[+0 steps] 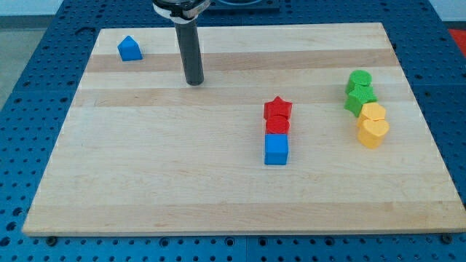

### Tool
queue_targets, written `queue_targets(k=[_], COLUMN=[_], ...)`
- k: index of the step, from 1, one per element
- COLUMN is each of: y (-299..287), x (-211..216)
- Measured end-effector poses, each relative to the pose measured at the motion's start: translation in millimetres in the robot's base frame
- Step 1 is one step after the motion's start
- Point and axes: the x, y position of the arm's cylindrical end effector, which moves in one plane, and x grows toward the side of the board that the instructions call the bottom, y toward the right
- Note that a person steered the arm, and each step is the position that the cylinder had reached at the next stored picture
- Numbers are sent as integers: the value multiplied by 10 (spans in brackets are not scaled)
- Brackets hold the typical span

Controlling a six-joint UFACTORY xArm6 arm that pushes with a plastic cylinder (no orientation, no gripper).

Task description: Move red circle slightly right

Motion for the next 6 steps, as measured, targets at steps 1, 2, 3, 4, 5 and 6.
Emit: queue_targets(k=[1,2,3,4,5,6], y=[0,0,269,295,411,572], x=[325,325,807,902,1320,1320])
